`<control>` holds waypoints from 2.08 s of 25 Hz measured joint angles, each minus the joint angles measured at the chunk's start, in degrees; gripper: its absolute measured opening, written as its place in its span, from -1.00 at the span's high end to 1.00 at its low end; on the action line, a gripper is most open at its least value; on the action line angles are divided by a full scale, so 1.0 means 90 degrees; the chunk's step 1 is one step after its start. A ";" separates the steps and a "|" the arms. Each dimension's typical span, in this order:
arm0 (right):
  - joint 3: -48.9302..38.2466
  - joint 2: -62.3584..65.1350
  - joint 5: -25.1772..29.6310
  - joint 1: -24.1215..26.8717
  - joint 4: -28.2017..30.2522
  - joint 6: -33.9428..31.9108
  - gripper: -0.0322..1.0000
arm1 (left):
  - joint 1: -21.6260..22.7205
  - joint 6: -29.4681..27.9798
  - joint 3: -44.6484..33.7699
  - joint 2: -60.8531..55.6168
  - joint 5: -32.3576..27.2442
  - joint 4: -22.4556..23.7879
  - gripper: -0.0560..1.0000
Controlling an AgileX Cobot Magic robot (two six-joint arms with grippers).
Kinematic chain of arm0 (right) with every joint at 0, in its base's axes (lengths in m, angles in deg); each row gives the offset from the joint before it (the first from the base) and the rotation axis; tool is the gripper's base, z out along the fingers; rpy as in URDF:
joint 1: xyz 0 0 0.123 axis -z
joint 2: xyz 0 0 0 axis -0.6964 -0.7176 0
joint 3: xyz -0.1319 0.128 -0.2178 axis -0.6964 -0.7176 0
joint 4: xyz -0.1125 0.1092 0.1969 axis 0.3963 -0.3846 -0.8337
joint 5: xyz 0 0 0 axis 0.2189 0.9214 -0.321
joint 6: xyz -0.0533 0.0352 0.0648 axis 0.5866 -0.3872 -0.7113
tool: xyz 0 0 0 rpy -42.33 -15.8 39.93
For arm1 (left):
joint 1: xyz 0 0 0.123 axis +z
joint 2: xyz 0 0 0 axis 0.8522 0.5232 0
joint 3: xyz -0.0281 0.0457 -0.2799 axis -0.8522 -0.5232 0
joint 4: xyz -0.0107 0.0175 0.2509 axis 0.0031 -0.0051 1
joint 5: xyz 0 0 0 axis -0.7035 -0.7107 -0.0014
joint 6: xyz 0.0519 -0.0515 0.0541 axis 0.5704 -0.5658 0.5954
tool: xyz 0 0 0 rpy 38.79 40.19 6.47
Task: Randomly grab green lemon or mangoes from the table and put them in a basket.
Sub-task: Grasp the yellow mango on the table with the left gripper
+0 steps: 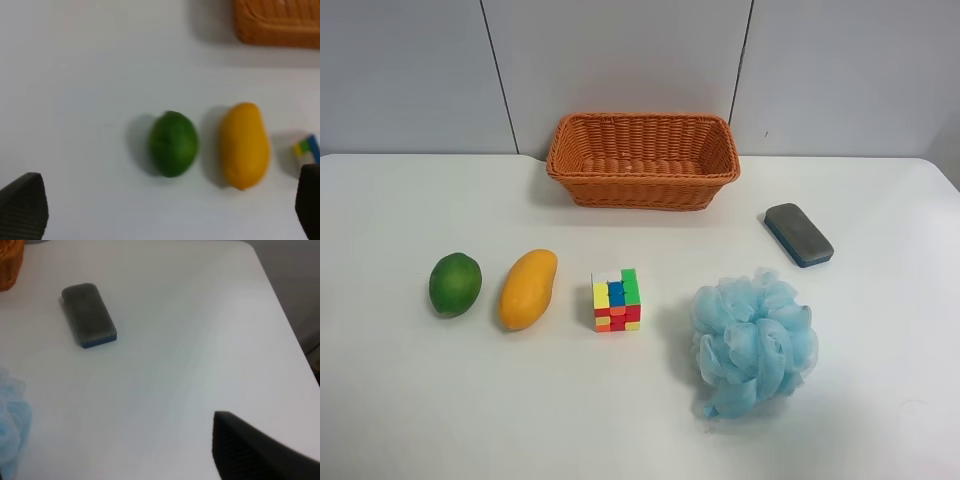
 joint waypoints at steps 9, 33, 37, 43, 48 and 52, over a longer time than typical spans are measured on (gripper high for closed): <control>0.0000 0.0000 0.0000 0.0000 0.0000 0.0000 -0.64 | -0.1483 0.1055 0.0451 0.2615 0.1060 -0.1095 -0.99; 0.0000 0.0000 0.0000 0.0000 0.0000 0.0000 -0.64 | -0.3286 0.0509 0.1284 0.6975 0.2672 -0.0767 -0.77; 0.0000 0.0000 0.0000 0.0000 0.0000 0.0000 -0.64 | -0.3203 0.0509 0.1284 0.7245 0.2677 -0.0714 -0.73; 0.0000 0.0000 0.0000 0.0000 0.0000 0.0000 -0.64 | -0.3174 0.0509 0.1284 0.7378 0.2752 -0.0704 -0.72; 0.0000 0.0000 0.0000 0.0000 0.0000 0.0000 -0.64 | -0.3174 0.0509 0.1284 0.7444 0.2779 -0.0704 -0.72; 0.0000 0.0000 0.0000 0.0000 0.0000 0.0000 -0.64 | -0.3174 0.0509 0.1284 0.7457 0.2783 -0.0704 -0.68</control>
